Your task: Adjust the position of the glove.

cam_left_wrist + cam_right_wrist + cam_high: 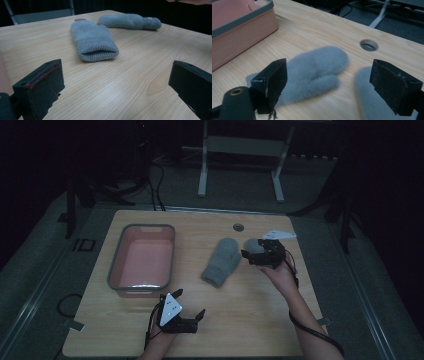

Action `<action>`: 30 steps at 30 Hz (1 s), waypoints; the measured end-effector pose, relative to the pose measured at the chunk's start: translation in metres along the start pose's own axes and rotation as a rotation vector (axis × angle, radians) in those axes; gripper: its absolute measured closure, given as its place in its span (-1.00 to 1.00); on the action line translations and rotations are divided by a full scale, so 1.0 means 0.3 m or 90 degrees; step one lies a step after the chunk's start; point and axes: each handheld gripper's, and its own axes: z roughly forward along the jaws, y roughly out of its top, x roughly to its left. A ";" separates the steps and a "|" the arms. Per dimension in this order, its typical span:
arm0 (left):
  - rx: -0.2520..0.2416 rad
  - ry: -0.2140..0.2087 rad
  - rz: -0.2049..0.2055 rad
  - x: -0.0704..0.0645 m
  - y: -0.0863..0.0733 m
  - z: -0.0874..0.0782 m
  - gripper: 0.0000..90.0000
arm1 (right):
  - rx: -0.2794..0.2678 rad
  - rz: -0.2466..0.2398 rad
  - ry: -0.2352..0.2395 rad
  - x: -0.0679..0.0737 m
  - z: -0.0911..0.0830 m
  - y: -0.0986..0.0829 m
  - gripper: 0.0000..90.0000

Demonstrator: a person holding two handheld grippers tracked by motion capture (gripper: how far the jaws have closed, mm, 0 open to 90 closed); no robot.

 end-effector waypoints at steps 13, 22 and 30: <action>0.014 0.005 0.002 0.003 0.000 -0.002 -0.99 | 0.064 -0.068 0.042 0.061 0.254 0.027 -0.44; 0.022 -0.003 0.009 -0.003 0.000 0.000 -0.99 | 0.121 -0.061 0.052 0.071 0.378 -0.007 -0.32; 0.024 -0.003 0.005 -0.001 -0.001 0.002 -0.99 | 0.162 -0.081 0.053 0.061 0.434 -0.060 -0.14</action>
